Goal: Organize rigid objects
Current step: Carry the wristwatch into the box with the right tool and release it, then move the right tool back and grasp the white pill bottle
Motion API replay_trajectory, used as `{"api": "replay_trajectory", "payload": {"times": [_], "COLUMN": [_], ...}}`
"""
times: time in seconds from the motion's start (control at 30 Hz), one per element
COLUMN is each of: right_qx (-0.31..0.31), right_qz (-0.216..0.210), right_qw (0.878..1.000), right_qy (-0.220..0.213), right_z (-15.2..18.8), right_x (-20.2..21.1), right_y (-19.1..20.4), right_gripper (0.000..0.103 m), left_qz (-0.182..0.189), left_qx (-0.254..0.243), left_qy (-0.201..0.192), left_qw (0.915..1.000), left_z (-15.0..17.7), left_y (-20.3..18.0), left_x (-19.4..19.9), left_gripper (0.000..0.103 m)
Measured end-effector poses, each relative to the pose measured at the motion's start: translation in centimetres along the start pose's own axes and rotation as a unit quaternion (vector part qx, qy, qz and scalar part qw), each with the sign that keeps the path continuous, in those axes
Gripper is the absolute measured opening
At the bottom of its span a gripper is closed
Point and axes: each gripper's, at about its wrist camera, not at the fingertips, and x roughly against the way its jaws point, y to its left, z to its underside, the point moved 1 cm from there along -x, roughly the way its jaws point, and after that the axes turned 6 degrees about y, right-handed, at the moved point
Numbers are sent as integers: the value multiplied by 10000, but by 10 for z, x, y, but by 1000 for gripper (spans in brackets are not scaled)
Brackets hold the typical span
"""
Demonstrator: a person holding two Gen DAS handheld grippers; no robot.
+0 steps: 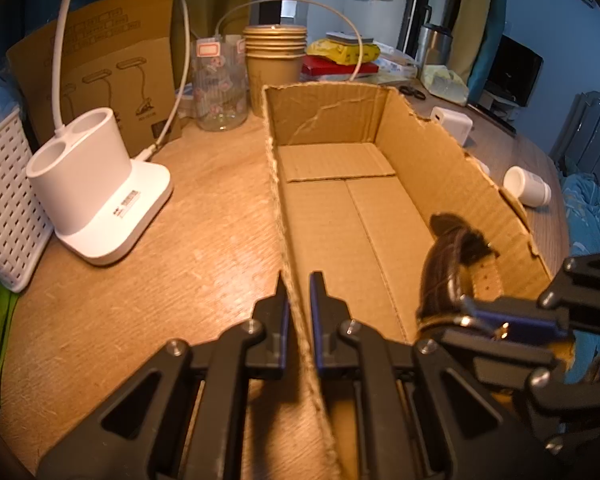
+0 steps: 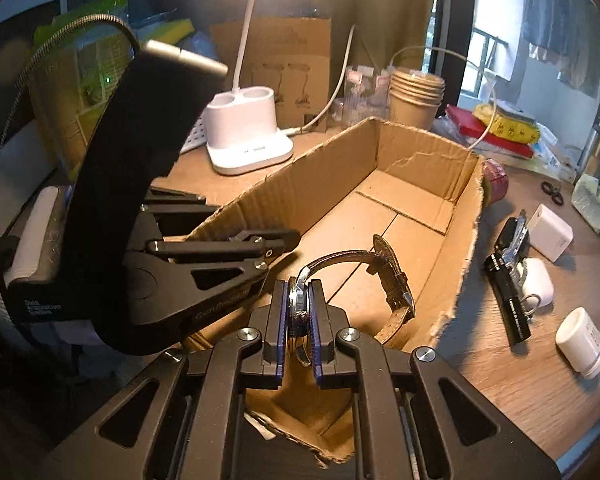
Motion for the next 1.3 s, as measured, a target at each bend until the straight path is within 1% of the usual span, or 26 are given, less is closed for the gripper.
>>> {"api": "replay_trajectory", "payload": {"times": [0.07, 0.27, 0.53, 0.7, 0.8, 1.0, 1.23, 1.3], "right_qx": [59, 139, 98, 8, -21, -26, -235, -308], "right_qz": [70, 99, 111, 145, 109, 135, 375, 441], "right_qw": [10000, 9997, 9998, 9998, 9999, 9999, 9982, 9974], "right_qy": [36, 160, 133, 104, 59, -46, -395, -489], "right_z": [0, -3, -3, -3, -3, -3, -5, -5], "right_x": [-2, -5, -3, -2, 1, 9, 27, 33], "right_y": [2, 3, 0, -4, -5, -7, -18, -23], "right_gripper": [11, 12, 17, 29, 33, 35, 37, 41], "left_qz": [2, 9, 10, 18, 19, 17, 9, 7], "left_qx": [4, 11, 1, 14, 14, 13, 2, -4], "left_qy": [6, 27, 26, 41, 43, 44, 52, 52], "left_qw": [10000, 10000, 10000, 10000, 10000, 10000, 10000, 10000], "left_z": [0, 0, 0, 0, 0, 0, -1, -1], "left_y": [0, 0, 0, 1, 1, 1, 3, 2], "left_x": [0, -1, -1, -2, -2, -2, -3, -3], "left_gripper": [9, 9, 9, 9, 9, 10, 10, 10]}}
